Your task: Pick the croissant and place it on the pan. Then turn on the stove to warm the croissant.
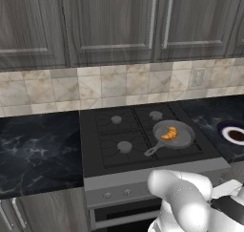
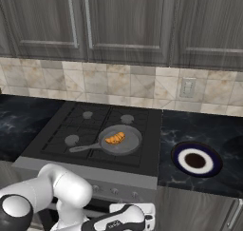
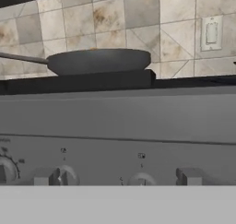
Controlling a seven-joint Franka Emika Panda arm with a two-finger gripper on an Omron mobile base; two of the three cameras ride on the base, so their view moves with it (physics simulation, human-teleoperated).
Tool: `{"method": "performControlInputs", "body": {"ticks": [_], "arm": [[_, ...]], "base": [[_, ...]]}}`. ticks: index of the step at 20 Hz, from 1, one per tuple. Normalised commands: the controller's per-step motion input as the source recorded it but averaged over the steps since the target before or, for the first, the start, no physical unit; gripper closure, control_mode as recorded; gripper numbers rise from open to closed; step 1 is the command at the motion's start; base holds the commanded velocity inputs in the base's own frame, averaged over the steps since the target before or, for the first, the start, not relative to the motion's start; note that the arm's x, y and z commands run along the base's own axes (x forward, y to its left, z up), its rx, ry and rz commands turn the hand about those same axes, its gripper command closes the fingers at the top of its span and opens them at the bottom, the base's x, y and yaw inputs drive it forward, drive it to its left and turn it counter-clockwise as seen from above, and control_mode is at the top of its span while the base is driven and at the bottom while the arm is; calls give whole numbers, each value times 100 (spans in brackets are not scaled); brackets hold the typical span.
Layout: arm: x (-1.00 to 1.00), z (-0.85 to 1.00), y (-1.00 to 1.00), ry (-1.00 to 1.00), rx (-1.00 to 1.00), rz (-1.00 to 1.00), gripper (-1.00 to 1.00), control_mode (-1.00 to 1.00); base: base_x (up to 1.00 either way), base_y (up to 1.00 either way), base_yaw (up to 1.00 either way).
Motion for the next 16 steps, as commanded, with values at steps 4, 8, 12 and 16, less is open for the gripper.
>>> {"method": "performControlInputs", "body": {"ticks": [4, 8, 12, 16], "arm": [[1, -6, -3, 0, 2, -8, -100, -100], [5, 0, 0, 0, 2, -10, -100, -100], [7, 0, 0, 0, 2, -13, -100, -100], [3, 0, 0, 0, 1, -14, -100, -100]], "base": [[0, 0, 0], [0, 0, 0], [0, 0, 0], [0, 0, 0]]}}
